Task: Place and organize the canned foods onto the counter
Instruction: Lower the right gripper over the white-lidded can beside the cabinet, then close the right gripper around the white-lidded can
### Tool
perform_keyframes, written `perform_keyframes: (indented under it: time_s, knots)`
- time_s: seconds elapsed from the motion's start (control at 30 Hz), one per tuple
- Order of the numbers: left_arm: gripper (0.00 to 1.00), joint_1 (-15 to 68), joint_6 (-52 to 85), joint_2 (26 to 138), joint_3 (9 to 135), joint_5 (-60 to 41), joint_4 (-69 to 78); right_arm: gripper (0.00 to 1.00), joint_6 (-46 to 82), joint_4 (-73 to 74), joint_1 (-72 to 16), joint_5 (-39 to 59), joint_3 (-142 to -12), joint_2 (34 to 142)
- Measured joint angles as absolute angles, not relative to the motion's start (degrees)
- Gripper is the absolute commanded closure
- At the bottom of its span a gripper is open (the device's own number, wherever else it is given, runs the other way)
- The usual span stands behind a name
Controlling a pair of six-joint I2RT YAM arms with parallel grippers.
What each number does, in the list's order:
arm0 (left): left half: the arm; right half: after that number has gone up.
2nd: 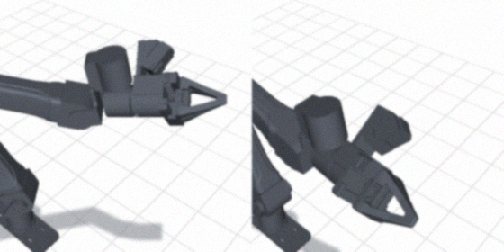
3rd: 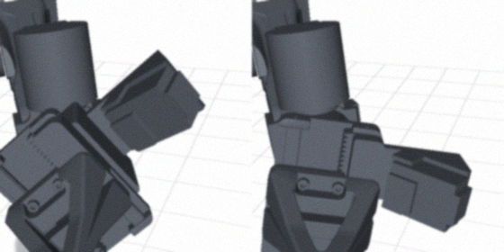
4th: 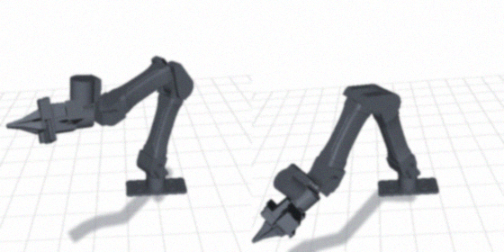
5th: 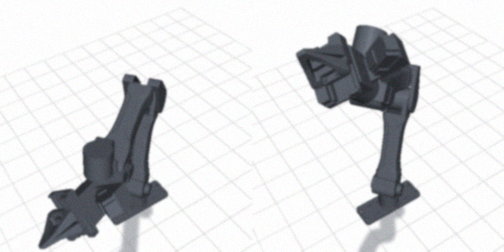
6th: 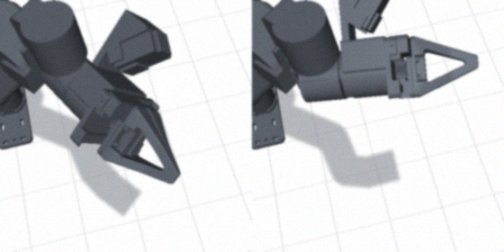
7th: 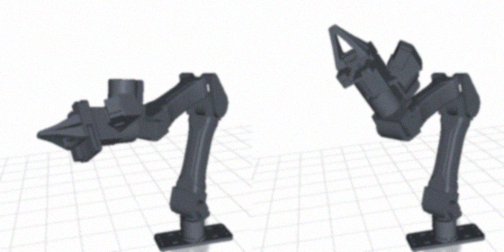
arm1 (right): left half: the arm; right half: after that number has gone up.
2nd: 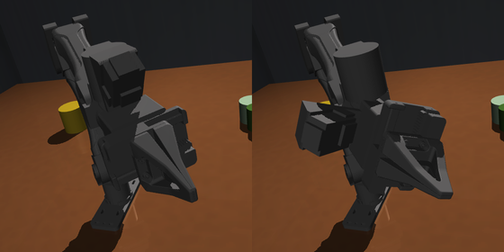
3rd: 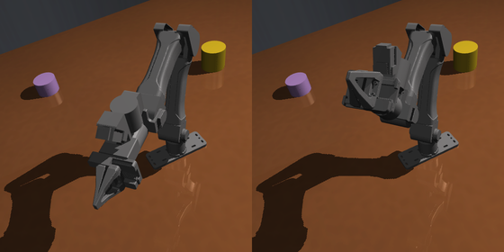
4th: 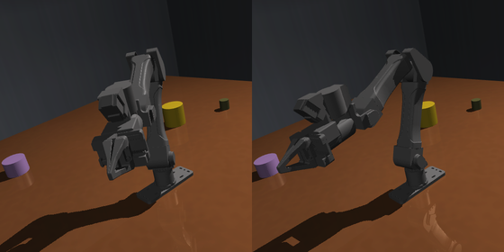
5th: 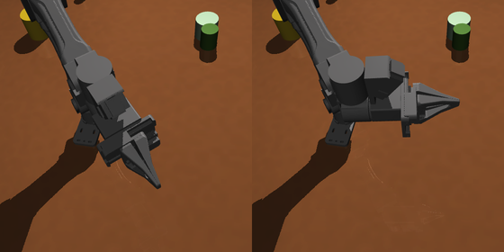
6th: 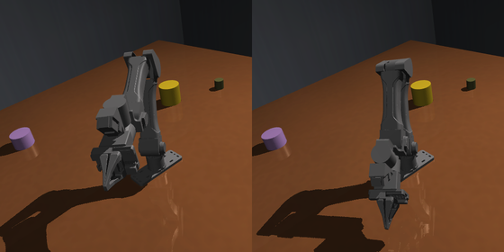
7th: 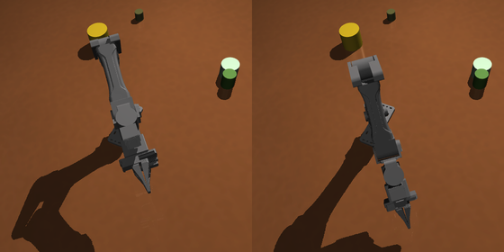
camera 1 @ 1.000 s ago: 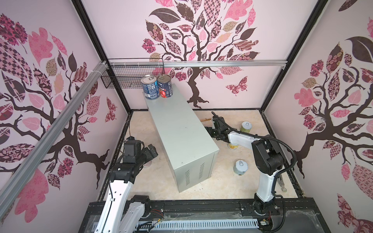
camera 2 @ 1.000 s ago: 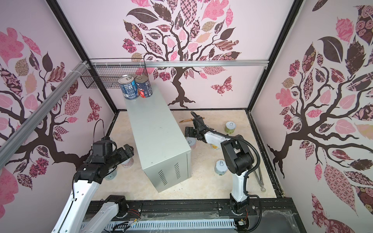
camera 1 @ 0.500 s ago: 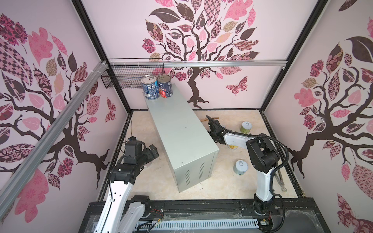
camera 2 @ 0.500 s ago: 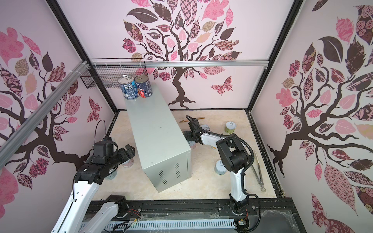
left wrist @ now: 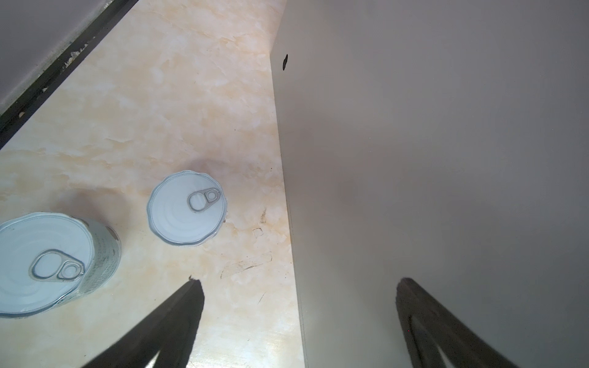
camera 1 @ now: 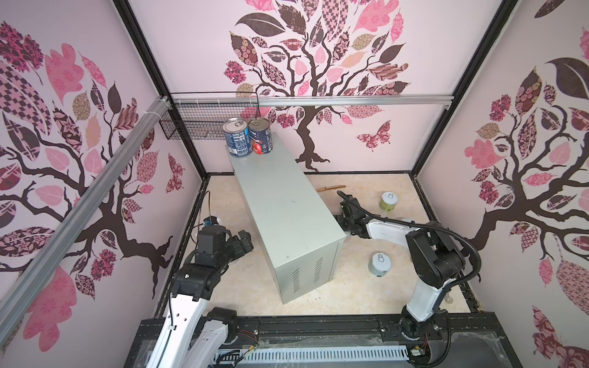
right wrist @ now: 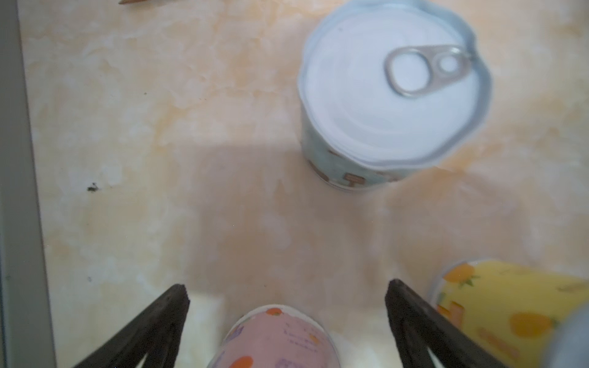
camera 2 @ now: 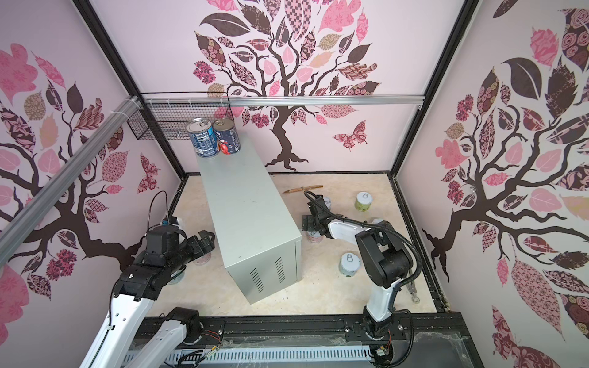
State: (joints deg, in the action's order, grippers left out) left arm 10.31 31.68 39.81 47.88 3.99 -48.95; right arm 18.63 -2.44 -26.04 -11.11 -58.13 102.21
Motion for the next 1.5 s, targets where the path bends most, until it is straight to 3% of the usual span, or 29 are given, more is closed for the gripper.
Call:
perform_keyframes:
  time_s: [0.5,1.17,1.5]
  knots:
    - [0.02,10.4,31.7,39.7,47.9,3.7,-48.9,0.00,18.9,10.4,-28.5,-13.1,-40.8,88.6]
    - [0.02,11.6,31.7,39.1,47.9,3.3,-48.9,0.00,25.4,27.8,-35.0,-19.1,-30.7,90.9]
    - [0.02,11.9,31.7,39.1,47.9,3.4,-48.9,0.06,25.8,36.6,-37.1,-21.5,-26.7,94.5]
